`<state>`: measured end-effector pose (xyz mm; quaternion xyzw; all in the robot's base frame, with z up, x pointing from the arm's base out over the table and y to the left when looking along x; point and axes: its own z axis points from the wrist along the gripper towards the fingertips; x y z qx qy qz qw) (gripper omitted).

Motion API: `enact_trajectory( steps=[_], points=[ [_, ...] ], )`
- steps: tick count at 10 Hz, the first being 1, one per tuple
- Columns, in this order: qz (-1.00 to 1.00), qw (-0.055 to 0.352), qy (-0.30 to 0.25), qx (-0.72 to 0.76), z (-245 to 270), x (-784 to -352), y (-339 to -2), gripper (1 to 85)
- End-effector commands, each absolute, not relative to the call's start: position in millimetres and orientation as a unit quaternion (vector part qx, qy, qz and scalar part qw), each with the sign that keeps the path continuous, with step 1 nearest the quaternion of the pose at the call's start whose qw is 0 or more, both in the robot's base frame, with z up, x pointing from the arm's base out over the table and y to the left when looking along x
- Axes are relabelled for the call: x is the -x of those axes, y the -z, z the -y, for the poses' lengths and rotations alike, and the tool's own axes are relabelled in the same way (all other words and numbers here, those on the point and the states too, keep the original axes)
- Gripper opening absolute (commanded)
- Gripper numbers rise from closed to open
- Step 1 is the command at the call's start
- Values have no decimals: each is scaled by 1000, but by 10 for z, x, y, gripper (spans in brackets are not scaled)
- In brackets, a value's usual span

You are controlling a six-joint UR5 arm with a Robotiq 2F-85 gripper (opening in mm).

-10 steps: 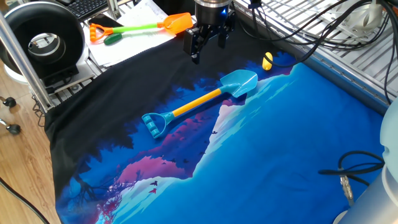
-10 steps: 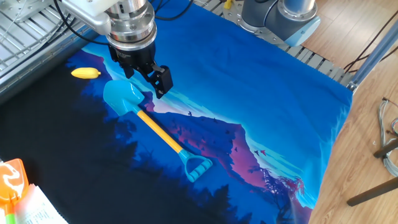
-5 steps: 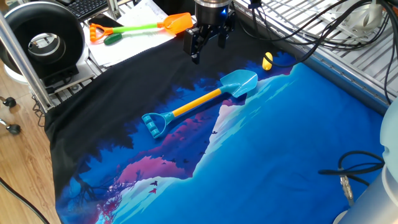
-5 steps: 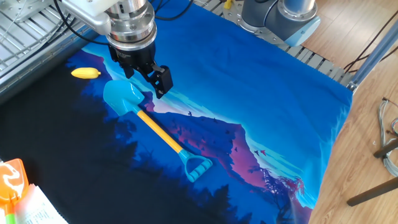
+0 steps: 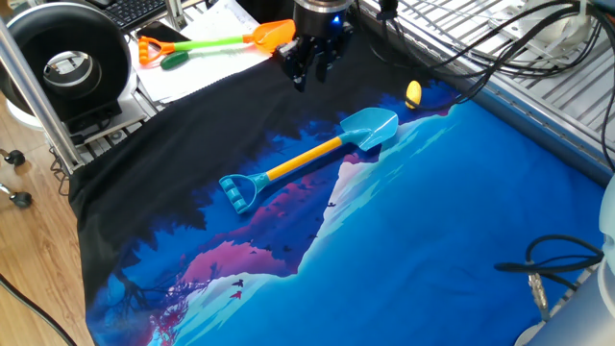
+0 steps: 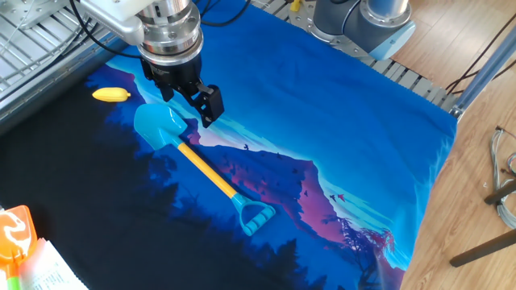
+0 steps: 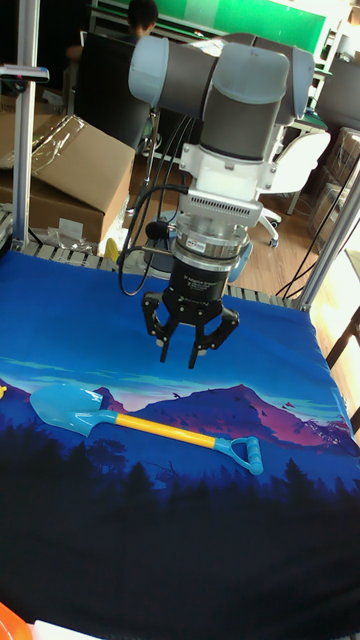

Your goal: Use a shovel to scoop up an object

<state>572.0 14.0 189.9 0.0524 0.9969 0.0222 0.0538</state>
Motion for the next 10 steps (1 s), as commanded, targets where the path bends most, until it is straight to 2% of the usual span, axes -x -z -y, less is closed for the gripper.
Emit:
enact_trajectory(
  steps=[1,3,5,6,8,9,10],
  points=[
    [-998,46,-34,-12,-225,-5658,-1930,163],
    [-995,0,-30,95,-227,-5357,-1993,247],
    [-971,35,-88,222,-557,-5448,-2029,307],
    [-954,52,-92,282,-605,-5512,-2017,367],
    [-908,40,-17,416,-253,-5614,-1862,493],
    [-883,36,2,468,-169,-5668,-1774,540],
    [-851,49,19,523,-132,-5786,-1707,543]
  ],
)
